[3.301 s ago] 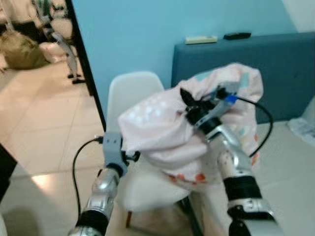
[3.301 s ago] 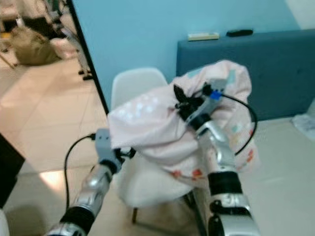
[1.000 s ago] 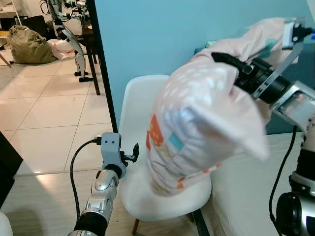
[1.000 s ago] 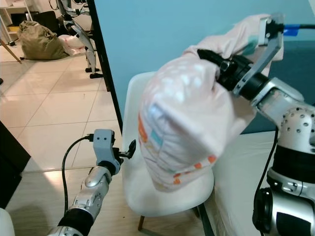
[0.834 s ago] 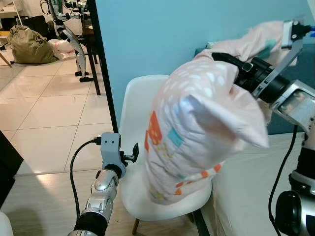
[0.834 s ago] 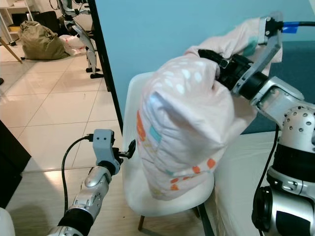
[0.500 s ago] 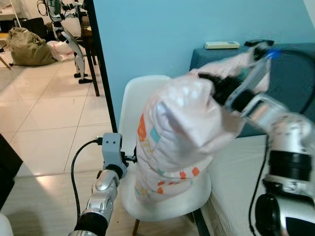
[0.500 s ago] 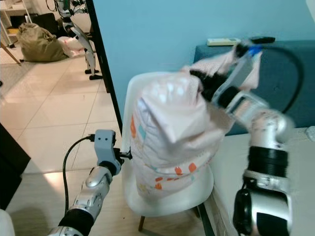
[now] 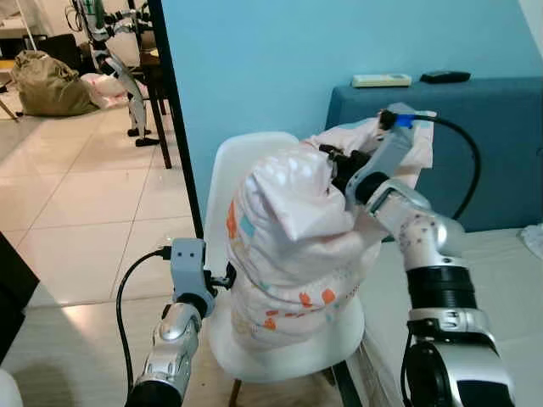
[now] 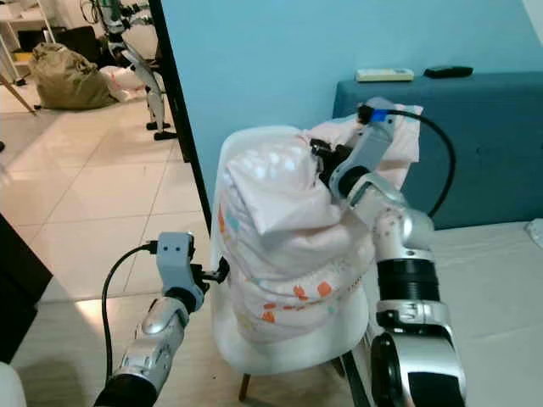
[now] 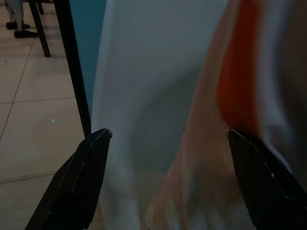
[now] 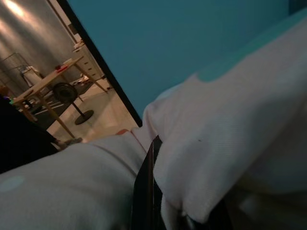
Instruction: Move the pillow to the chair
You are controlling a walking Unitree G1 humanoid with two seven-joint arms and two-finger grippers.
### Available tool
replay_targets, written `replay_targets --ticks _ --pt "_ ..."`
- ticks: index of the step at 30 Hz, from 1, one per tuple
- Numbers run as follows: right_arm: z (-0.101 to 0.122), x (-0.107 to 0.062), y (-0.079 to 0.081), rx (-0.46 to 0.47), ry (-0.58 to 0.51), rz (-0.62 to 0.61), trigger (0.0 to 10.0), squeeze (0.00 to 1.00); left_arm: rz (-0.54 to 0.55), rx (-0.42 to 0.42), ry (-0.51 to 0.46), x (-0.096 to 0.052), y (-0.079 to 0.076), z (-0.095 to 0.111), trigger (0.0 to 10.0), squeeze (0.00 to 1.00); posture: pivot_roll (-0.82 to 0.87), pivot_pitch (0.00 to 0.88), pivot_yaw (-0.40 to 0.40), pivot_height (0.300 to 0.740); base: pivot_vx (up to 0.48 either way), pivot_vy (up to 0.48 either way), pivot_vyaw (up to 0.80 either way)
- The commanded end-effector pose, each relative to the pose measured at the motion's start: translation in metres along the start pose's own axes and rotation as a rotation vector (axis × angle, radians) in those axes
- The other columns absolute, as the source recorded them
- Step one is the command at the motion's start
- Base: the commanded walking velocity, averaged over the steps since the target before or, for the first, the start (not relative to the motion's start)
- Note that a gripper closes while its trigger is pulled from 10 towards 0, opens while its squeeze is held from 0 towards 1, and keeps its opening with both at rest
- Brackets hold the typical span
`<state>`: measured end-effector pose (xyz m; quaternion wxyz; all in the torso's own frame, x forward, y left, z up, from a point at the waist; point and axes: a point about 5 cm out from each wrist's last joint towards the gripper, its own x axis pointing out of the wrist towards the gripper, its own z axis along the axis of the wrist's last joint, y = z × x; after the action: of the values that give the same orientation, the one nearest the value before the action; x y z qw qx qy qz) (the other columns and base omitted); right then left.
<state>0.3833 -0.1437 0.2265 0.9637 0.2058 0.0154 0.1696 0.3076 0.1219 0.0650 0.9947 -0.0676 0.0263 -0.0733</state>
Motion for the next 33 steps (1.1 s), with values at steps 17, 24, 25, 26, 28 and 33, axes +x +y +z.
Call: replay_targets --ticks 17,24,25,26,28,33 --pt "-0.042 0.006 0.002 0.124 -0.039 0.078 10.0 0.00 -0.016 0.014 0.012 0.000 -0.003 0.003 10.0 0.00 -0.03 0.045 0.018 0.680 0.000 0.000 0.00" --pt "-0.039 0.007 0.004 0.138 -0.078 0.104 10.0 0.00 -0.024 0.014 0.015 0.000 -0.006 0.002 10.0 0.00 -0.03 0.047 0.019 0.645 0.000 0.000 0.00" --pt "-0.039 0.007 0.004 0.138 -0.078 0.104 10.0 0.00 -0.024 0.014 0.015 0.000 -0.006 0.002 10.0 0.00 -0.03 0.047 0.019 0.645 0.000 0.000 0.00" --pt "-0.035 0.008 0.004 0.141 -0.105 0.112 10.0 0.00 -0.024 0.013 0.014 0.000 -0.006 0.003 10.0 0.00 -0.03 0.046 0.018 0.635 0.000 0.000 0.00" --pt "-0.032 0.009 0.004 0.136 -0.128 0.110 10.0 0.00 -0.024 0.012 0.014 0.000 -0.006 0.003 10.0 0.00 -0.03 0.047 0.019 0.625 0.000 0.000 0.00" --pt "-0.033 0.012 0.002 0.099 -0.123 0.092 10.0 0.00 -0.026 0.012 0.015 0.000 -0.007 0.003 10.0 0.00 -0.03 0.050 0.017 0.620 0.000 0.000 0.00"
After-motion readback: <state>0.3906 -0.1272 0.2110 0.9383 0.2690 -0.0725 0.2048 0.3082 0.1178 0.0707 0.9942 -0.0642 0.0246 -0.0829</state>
